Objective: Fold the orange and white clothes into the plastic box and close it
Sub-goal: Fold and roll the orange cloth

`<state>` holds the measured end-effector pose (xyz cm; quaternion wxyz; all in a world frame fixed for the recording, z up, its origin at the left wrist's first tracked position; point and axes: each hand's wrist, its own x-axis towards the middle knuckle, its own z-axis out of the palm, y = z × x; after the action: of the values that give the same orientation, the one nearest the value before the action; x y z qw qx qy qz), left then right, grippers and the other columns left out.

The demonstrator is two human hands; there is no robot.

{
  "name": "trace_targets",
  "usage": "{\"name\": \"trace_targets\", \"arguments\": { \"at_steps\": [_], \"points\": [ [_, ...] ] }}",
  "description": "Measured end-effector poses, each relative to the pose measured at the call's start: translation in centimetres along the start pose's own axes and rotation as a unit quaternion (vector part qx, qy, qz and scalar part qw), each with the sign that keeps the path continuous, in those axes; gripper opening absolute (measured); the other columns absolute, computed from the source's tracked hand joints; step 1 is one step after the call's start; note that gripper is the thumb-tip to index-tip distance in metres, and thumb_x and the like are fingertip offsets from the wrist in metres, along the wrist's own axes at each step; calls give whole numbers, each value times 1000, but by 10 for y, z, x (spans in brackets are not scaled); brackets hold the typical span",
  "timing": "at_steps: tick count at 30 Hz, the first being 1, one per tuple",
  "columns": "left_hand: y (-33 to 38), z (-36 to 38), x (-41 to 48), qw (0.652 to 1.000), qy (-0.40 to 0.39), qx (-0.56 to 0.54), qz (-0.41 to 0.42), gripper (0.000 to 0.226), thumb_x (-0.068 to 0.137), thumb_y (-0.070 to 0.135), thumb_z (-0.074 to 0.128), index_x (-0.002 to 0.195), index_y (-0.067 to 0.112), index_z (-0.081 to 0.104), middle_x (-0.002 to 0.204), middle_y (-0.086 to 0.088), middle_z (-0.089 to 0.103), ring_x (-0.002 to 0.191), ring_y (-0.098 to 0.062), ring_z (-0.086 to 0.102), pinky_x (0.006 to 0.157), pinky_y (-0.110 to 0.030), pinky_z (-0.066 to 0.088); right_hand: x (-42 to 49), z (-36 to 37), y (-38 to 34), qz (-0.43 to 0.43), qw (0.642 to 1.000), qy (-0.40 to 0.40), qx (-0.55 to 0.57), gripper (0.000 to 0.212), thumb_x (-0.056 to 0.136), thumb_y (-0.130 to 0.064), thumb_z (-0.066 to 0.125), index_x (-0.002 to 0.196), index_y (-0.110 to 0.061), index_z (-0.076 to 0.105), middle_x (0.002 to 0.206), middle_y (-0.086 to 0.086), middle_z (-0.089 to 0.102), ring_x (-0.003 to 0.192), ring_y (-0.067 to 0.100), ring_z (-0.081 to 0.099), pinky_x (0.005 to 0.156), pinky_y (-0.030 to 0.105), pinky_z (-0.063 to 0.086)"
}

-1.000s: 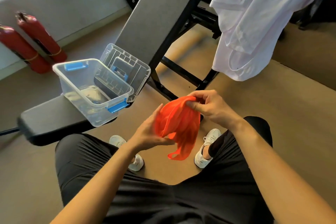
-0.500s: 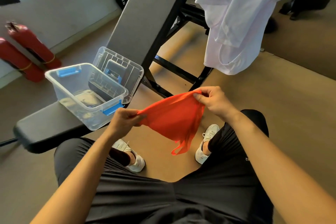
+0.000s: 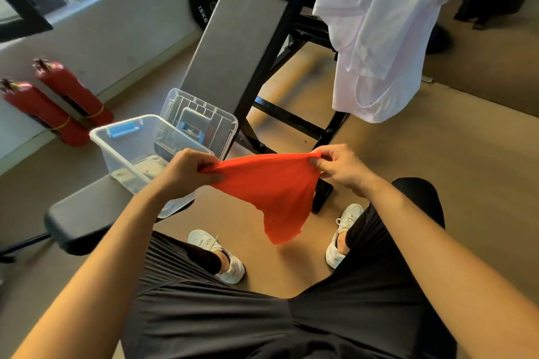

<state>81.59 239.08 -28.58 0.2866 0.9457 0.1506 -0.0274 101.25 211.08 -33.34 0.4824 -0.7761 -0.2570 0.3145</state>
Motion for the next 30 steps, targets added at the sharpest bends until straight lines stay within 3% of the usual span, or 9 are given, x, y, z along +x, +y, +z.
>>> {"name": "trace_targets", "arguments": {
  "at_steps": [2, 4, 7, 9, 11, 13, 19, 24, 30],
  "points": [
    [0, -2, -3, 999, 14, -35, -28, 5, 88, 15, 73, 93, 17, 74, 77, 9, 69, 64, 0, 65, 60, -10, 49, 1, -2, 4, -6, 1000, 27, 1, 14, 97, -23, 64, 103, -16, 74, 96, 6, 75, 97, 24, 71, 85, 36, 60],
    [1, -2, -5, 986, 28, -152, -68, 6, 93, 15, 67, 96, 13, 72, 85, -2, 72, 71, 0, 69, 65, -12, 55, 3, -1, 3, -9, 998, 55, 28, 12, 95, -22, 67, 102, -15, 75, 94, 4, 75, 92, 20, 70, 83, 33, 59],
    [7, -1, -7, 940, 67, -313, -119, 18, 98, 21, 61, 103, 4, 66, 95, -17, 69, 88, -24, 71, 80, -37, 64, 5, 3, -5, -18, 990, 111, 85, 10, 92, -14, 70, 100, -8, 74, 85, 4, 70, 75, 11, 63, 71, 25, 54],
    [16, 0, -3, 923, 93, -344, -147, 22, 99, 22, 61, 104, 1, 62, 93, -18, 64, 86, -31, 67, 78, -47, 64, 12, 7, -6, -4, 983, 152, 104, 11, 90, -15, 73, 99, -8, 75, 83, 3, 70, 73, 10, 63, 72, 29, 55],
    [30, 0, 2, 907, 109, -369, -174, 19, 100, 22, 61, 101, 4, 62, 92, -17, 61, 82, -31, 67, 70, -46, 64, 17, 13, -8, 7, 977, 187, 102, 10, 87, -21, 77, 94, -14, 78, 82, 1, 73, 77, 15, 69, 78, 36, 61],
    [46, -3, 9, 882, 119, -416, -189, 12, 100, 20, 60, 97, 9, 60, 90, -15, 61, 76, -27, 70, 60, -35, 62, 18, 22, -8, 5, 973, 210, 94, 7, 85, -25, 79, 89, -20, 79, 82, -1, 76, 81, 19, 73, 80, 43, 63],
    [79, -10, 27, 820, 138, -516, -205, 13, 100, 16, 59, 108, 5, 59, 89, -14, 65, 70, -23, 74, 59, -36, 63, -2, 55, -7, 0, 970, 206, 131, 10, 87, -24, 77, 95, -17, 78, 86, 3, 77, 82, 24, 75, 73, 45, 64],
    [94, 2, 34, 799, 120, -550, -212, 14, 99, 14, 58, 108, 5, 59, 83, -11, 67, 71, -25, 76, 62, -40, 64, -16, 81, -22, -22, 963, 194, 185, 15, 90, -17, 75, 103, -10, 77, 88, 6, 77, 81, 22, 75, 78, 43, 64],
    [106, 11, 35, 783, 124, -564, -232, 14, 98, 17, 61, 109, 9, 61, 102, -15, 66, 85, -31, 77, 63, -35, 63, -22, 101, -41, -67, 973, 143, 167, 41, 81, -26, 83, 119, -12, 72, 102, 2, 77, 93, 17, 73, 87, 35, 61]
  ]
}}
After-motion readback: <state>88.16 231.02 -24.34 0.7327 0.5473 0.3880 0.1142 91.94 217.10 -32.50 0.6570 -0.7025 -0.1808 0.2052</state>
